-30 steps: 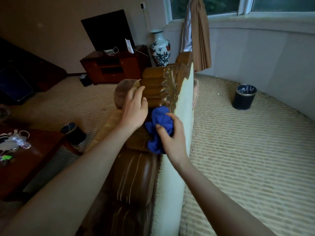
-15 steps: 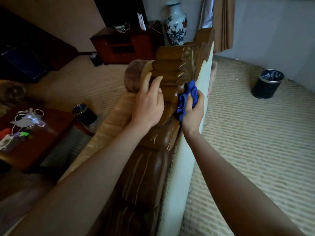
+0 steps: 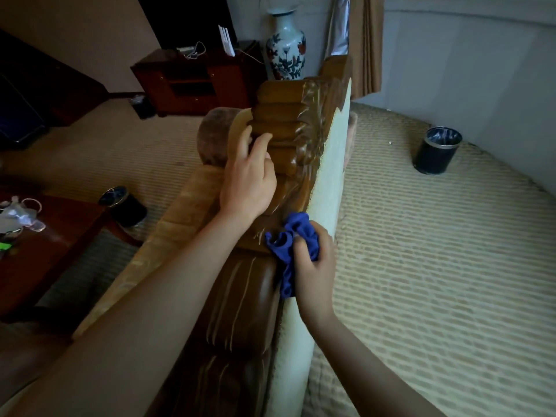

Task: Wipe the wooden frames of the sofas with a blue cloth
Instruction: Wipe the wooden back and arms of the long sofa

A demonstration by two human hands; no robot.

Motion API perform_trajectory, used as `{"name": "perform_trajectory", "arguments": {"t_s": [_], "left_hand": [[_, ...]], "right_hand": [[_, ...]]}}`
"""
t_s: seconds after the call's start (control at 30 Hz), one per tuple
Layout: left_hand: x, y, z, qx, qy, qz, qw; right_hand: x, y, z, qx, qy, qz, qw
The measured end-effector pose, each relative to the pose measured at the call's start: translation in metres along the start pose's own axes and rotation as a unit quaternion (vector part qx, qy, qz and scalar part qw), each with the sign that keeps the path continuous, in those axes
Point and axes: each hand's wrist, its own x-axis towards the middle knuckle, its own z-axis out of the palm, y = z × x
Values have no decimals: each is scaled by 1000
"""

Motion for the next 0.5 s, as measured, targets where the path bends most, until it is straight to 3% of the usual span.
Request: {"name": "perform_trajectory", "arguments": {"t_s": [0.13, 0.3, 0.37, 0.5], "left_hand": [[0, -1, 1, 5, 3, -3, 1000], [3, -4, 2, -9, 9, -4, 1000], [3, -5, 1, -14, 12, -1, 1000], [3, -4, 2, -13, 19, 1, 1000]], "right_hand": [[64, 1, 9, -58, 18, -19, 998], [156, 21, 14, -85, 47, 91, 991], [163, 24, 16, -72, 51, 121, 989], [140, 20, 12, -117, 42, 95, 988]]}}
